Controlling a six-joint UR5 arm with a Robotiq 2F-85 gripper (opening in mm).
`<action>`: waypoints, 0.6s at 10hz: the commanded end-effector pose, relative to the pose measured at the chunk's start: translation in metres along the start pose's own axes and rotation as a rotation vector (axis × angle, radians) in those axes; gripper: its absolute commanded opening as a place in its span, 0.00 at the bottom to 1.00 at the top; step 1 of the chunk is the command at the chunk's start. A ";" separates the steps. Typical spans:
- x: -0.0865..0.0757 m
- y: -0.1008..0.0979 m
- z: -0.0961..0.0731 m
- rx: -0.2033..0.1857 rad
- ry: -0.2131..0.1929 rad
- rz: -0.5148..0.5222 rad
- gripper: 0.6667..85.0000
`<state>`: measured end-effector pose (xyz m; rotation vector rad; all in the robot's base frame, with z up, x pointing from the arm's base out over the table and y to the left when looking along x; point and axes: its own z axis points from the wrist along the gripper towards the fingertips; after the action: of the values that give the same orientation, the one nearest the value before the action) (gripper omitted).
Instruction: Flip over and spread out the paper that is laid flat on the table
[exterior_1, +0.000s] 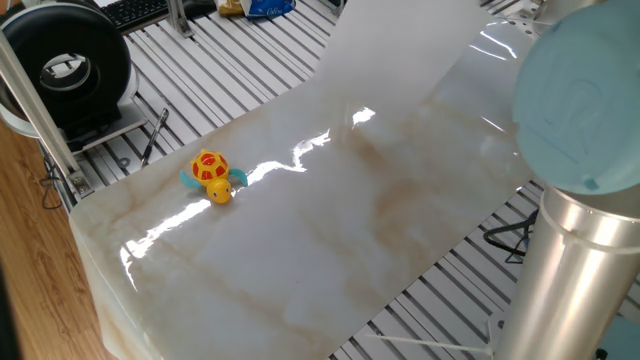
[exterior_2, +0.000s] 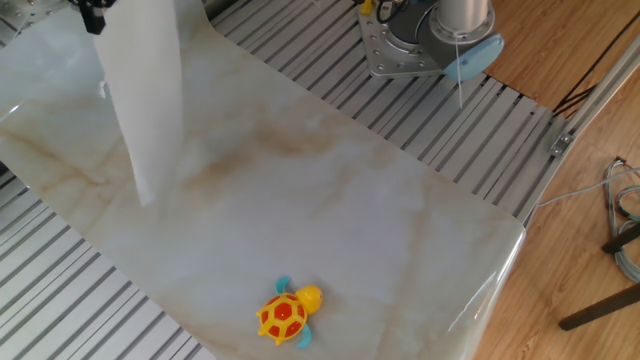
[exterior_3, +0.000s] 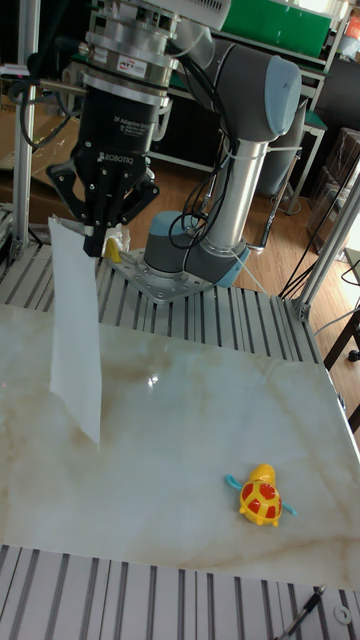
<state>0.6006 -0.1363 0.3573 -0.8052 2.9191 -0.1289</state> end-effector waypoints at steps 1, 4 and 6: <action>-0.016 0.000 0.005 0.008 -0.028 -0.010 0.01; -0.043 0.009 0.006 0.007 -0.073 0.027 0.01; -0.058 0.016 0.012 -0.029 -0.107 0.066 0.01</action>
<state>0.6303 -0.1108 0.3513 -0.7465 2.8729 -0.0994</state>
